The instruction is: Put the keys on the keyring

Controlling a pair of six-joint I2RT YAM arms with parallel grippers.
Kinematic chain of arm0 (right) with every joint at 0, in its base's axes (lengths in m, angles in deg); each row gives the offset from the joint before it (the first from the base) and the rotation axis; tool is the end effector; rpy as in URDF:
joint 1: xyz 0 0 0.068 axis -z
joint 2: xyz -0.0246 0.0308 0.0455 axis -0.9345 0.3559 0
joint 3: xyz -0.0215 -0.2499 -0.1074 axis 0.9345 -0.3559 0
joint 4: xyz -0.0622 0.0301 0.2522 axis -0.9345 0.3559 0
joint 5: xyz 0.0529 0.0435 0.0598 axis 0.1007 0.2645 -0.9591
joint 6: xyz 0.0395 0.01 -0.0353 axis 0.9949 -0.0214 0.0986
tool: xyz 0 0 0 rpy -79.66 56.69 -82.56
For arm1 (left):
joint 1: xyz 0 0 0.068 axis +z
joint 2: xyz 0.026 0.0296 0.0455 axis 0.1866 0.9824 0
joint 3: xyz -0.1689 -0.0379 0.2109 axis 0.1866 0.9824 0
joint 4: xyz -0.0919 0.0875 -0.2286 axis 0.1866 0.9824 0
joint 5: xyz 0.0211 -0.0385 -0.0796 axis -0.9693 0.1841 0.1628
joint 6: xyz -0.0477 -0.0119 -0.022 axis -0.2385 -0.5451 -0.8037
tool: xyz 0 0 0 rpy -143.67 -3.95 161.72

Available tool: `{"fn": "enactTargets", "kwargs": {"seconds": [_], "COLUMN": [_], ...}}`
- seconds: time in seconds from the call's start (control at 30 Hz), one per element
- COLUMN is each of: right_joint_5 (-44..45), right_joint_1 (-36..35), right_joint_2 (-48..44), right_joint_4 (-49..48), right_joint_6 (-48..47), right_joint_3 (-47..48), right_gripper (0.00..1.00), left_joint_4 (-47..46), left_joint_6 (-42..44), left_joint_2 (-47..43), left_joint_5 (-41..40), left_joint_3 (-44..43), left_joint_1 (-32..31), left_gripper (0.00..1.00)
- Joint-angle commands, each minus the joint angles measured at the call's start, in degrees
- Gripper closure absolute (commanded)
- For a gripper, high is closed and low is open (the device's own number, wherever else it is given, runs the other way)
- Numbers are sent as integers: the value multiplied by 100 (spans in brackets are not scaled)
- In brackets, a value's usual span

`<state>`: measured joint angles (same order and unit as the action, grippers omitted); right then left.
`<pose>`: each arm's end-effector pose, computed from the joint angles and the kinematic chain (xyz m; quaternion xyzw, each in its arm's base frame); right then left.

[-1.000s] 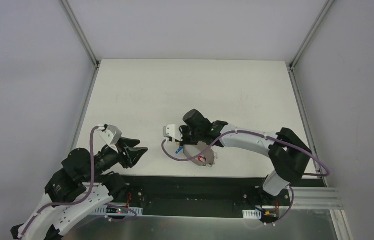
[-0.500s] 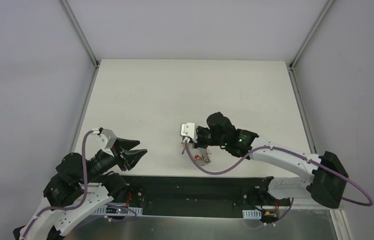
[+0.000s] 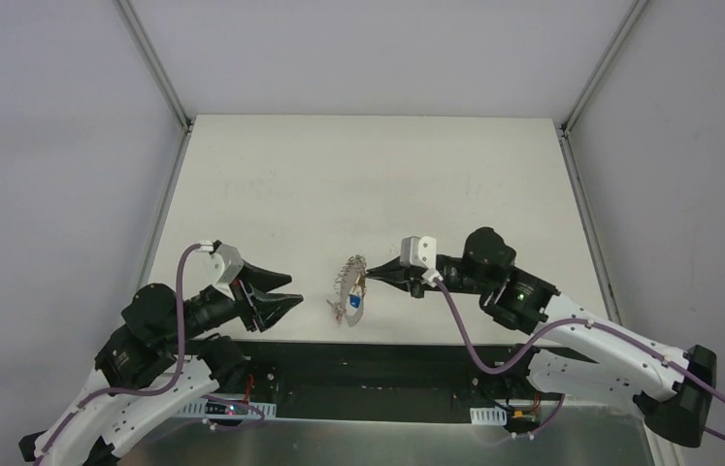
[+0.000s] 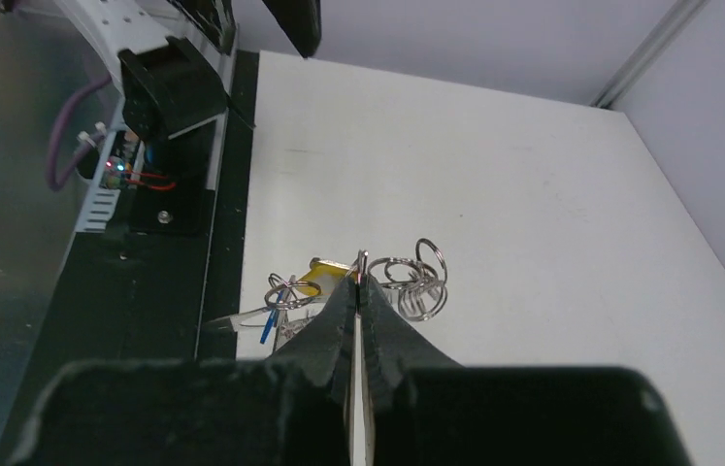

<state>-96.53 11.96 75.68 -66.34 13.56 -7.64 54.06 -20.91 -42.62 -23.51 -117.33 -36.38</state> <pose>0.1019 0.1879 0.3431 -0.6107 0.3623 0.2952 0.6393 0.0266 -0.0393 0.3517 0.2756 0.6070 -0.4247 0.6125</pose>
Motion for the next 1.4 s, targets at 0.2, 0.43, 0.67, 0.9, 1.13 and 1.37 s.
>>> {"fn": "enactTargets", "kwargs": {"seconds": [0.2, 0.43, 0.67, 0.9, 1.13, 1.37], "right_joint_5": [-1093, -1155, -1080, -946, -503, -259], "right_joint_1": [-2, -82, -387, -648, -843, -935], "right_joint_2": [-609, -787, -731, -608, -589, -594], "right_joint_4": [-909, -1225, -1474, -2089, -2303, -2304], "right_joint_6": [1288, 2088, 2353, 2672, 2679, 2632], "right_joint_3": [85, 84, 152, 138, 150, 176], "right_gripper": [100, 100, 100, 100, 100, 100], "left_joint_4": [-1733, -3004, -4118, -4778, -5354, -5411], "left_joint_6": [-697, -1128, -1545, -1773, -2070, -2094], "left_joint_2": [891, 1510, 2128, 2360, 2518, 2569], "left_joint_5": [1456, 2361, 3214, 3413, 3784, 3897], "left_joint_3": [-86, 24, 98, 139, 215, 219], "left_joint_1": [49, 46, 40, 35, 31, 22], "left_gripper": [49, 48, 48, 48, 48, 50]}}
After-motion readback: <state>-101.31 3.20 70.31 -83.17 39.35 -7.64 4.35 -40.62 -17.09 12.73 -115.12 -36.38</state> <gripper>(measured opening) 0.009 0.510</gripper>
